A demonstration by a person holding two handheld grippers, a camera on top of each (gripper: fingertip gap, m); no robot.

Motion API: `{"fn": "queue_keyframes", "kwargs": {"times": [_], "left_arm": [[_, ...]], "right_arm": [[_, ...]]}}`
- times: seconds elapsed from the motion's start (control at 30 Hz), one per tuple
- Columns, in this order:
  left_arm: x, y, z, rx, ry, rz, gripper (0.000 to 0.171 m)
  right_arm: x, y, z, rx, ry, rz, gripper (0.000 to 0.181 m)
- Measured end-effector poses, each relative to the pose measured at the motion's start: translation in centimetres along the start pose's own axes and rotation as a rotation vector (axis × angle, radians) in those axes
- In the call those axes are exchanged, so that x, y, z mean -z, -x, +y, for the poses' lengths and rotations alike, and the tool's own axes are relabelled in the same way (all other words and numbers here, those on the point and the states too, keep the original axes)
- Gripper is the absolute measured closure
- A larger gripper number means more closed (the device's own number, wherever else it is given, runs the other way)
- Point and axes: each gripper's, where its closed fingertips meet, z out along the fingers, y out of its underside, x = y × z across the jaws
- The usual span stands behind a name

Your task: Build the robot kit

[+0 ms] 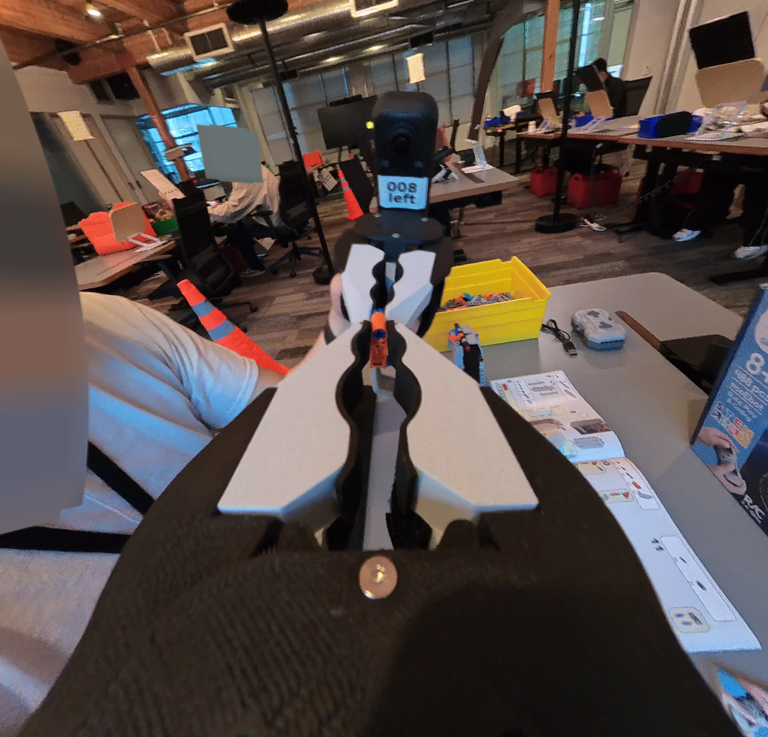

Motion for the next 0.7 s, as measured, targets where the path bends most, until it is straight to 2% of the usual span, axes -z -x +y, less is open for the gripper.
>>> {"fn": "queue_keyframes", "kwargs": {"times": [0.13,0.3,0.43,0.7], "left_arm": [[1.3,-0.7,-0.5,-0.056,0.117,-0.095,0.171],[2.9,-3.4,-2.9,-0.096,0.156,-0.101,0.171],[3.3,-4.8,-3.8,-0.138,0.198,-0.113,0.171],[3.2,-6.2,-5.2,-0.160,0.179,-0.083,0.171]], "right_arm": [[-0.8,1.3,-0.5,0.071,0.072,0.046,0.175],[-1.8,3.7,-3.3,0.124,0.059,0.045,0.175],[-2.5,4.8,-5.0,0.172,0.059,0.066,0.175],[-3.4,5.6,-5.3,0.175,0.130,0.087,0.175]]}}
